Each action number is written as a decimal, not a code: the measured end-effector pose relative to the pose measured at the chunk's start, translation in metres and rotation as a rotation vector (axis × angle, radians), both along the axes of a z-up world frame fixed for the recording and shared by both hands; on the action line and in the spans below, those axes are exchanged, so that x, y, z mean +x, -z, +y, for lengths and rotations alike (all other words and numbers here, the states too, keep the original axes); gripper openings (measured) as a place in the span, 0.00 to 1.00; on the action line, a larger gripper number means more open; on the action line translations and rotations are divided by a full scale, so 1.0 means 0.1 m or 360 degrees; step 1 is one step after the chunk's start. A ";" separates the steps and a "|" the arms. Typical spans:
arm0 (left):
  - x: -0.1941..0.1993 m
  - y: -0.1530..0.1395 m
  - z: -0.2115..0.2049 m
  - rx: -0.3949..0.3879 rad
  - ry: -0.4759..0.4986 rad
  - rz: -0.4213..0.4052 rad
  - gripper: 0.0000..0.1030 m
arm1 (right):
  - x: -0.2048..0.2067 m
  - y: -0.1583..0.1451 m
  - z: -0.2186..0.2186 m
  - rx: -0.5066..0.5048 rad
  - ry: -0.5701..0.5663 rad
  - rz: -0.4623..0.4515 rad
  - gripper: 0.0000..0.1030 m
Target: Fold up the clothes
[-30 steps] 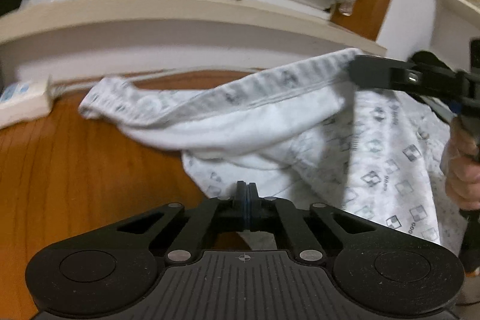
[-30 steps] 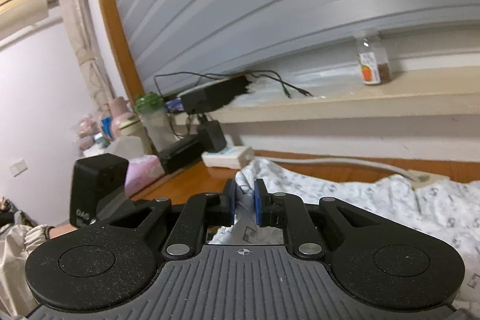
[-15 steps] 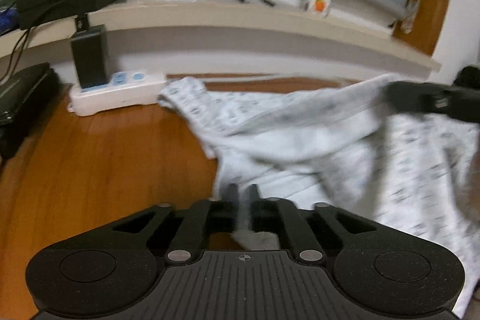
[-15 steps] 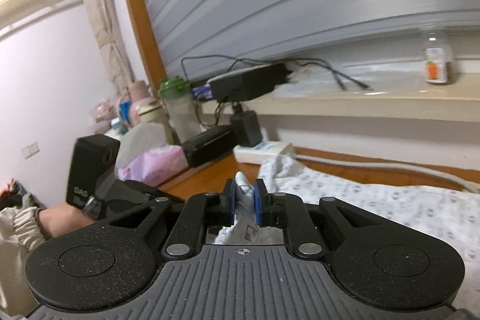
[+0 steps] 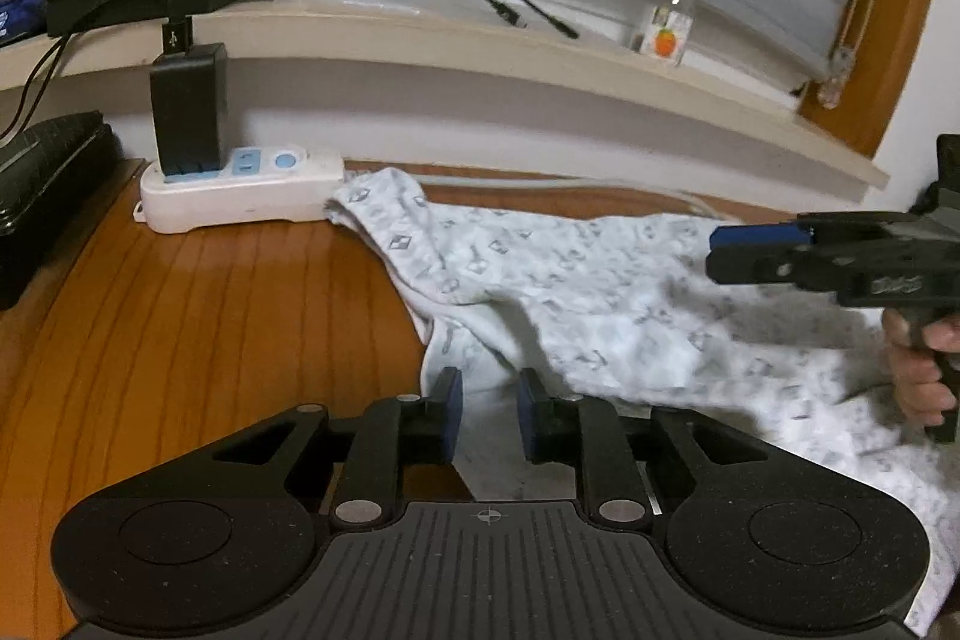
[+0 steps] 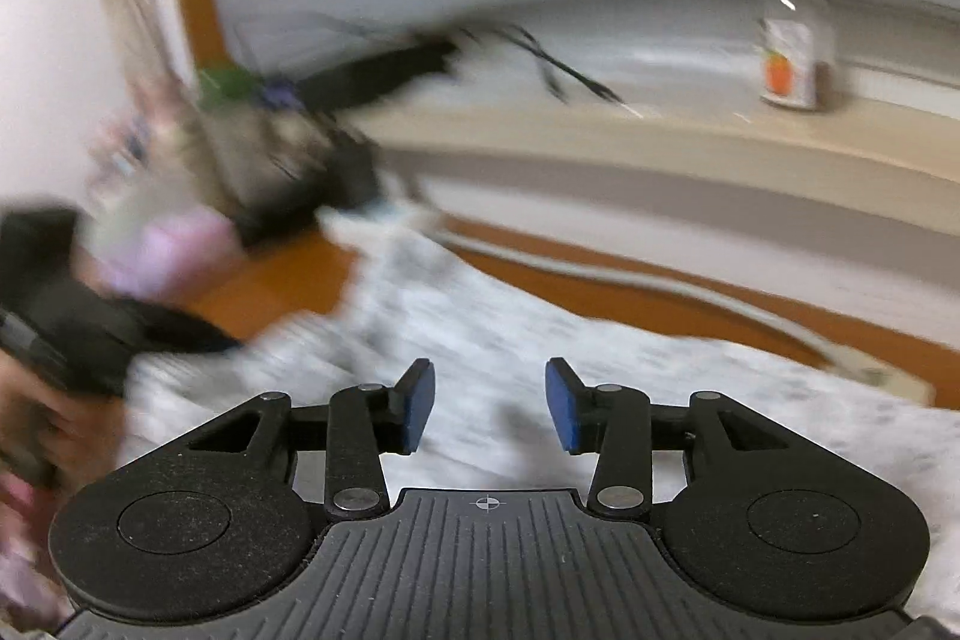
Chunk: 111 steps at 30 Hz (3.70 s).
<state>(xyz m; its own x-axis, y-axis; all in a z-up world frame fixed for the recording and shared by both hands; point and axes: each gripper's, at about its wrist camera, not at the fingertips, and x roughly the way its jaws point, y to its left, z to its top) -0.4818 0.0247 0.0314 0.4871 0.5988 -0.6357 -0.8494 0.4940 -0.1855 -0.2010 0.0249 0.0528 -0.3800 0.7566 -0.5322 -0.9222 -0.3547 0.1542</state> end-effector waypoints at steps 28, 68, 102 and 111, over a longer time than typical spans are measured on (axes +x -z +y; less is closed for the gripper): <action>-0.10 0.03 -0.17 0.0023 -0.0093 -0.0048 0.20 | -0.81 -0.08 1.28 0.0086 -0.0428 -0.0036 0.04; -0.03 -0.10 -1.76 0.0050 -0.0188 0.0010 0.12 | 1.13 -1.11 -0.84 0.0260 -0.0220 -0.0481 0.63; -0.58 -0.18 -1.84 -0.0028 -0.0380 0.0029 0.31 | -0.98 0.03 -0.49 0.0103 -0.0740 -0.0088 0.55; -0.62 -0.18 -1.58 0.0002 -0.0432 -0.0037 0.31 | -1.04 0.12 -0.37 -0.0034 -0.0763 0.0018 0.02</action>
<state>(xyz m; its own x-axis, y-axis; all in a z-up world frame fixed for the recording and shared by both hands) -0.5442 -0.1332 0.0491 0.3232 0.7103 -0.6253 -0.9463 0.2490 -0.2062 -0.3049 -0.0121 0.0409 -0.6894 0.4835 -0.5394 -0.6534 -0.7364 0.1751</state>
